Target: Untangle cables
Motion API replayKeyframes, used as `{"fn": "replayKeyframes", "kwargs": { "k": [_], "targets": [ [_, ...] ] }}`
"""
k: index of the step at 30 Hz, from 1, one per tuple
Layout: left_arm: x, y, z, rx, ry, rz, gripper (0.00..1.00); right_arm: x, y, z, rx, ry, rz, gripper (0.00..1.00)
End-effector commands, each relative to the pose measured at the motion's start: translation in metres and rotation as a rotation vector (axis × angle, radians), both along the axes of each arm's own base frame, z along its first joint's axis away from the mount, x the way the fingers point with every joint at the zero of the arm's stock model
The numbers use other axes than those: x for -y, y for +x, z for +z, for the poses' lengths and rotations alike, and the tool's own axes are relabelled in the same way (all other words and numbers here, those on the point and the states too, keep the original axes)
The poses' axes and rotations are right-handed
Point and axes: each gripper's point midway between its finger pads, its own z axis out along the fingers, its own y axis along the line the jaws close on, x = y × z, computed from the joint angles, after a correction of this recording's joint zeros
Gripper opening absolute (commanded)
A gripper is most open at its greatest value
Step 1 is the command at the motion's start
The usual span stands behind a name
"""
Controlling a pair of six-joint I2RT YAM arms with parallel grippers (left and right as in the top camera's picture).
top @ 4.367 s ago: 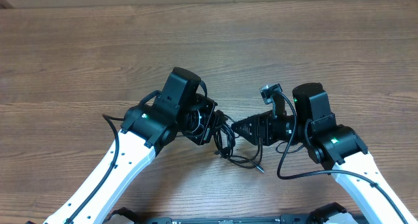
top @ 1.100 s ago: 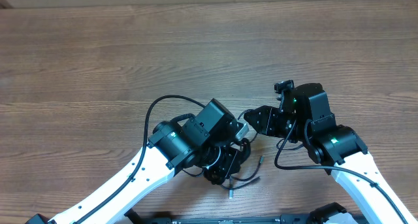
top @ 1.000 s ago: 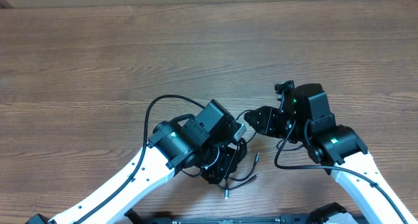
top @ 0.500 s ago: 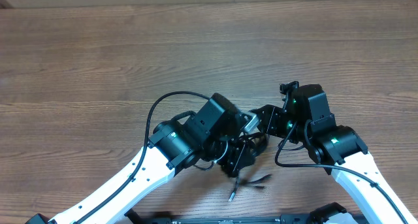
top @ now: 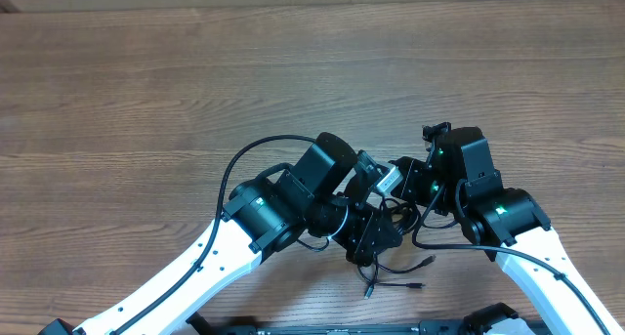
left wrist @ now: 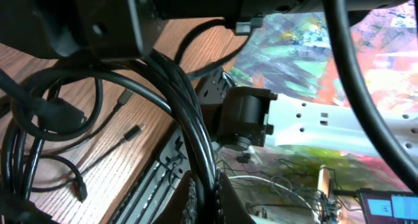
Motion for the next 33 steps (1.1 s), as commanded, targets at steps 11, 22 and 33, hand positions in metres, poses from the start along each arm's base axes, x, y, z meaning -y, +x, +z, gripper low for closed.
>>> {"fn": "replayKeyframes", "kwargs": {
  "k": [11, 22, 33],
  "targets": [
    [-0.022, 0.006, -0.006, -0.078, 0.056, 0.043, 0.04, 0.022, 0.004, -0.003, -0.012, -0.083, -0.121, 0.39],
    [-0.029, 0.009, -0.008, -0.105, 0.069, 0.063, 0.04, 0.045, 0.001, -0.012, -0.082, -0.097, -0.219, 0.39],
    [-0.034, 0.018, -0.008, -0.107, 0.068, 0.095, 0.04, 0.075, -0.005, -0.021, -0.156, -0.118, -0.313, 0.39]
  ]
}}
